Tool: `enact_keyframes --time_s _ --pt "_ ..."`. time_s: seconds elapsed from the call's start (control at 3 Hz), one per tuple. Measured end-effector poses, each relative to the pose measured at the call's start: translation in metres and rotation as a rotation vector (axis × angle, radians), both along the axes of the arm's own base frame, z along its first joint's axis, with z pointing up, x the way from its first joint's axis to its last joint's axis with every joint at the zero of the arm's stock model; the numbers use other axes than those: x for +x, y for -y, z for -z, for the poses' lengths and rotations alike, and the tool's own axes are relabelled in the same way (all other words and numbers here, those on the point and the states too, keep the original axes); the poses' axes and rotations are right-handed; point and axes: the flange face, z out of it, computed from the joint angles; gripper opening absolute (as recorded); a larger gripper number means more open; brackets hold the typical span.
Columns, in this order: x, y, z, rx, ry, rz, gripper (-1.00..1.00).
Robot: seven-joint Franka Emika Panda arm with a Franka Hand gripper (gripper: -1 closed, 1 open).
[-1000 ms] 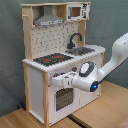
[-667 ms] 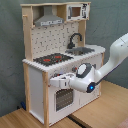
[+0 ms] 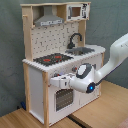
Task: Play with the kitchen
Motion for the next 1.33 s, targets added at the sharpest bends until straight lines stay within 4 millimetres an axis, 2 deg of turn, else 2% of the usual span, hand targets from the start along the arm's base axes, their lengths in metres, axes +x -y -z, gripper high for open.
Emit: enact_keyframes --time_s 1.33 --pt "-0.0006 -0.0006 -0.0065 0.462 -0.061 0.031 -1.00"
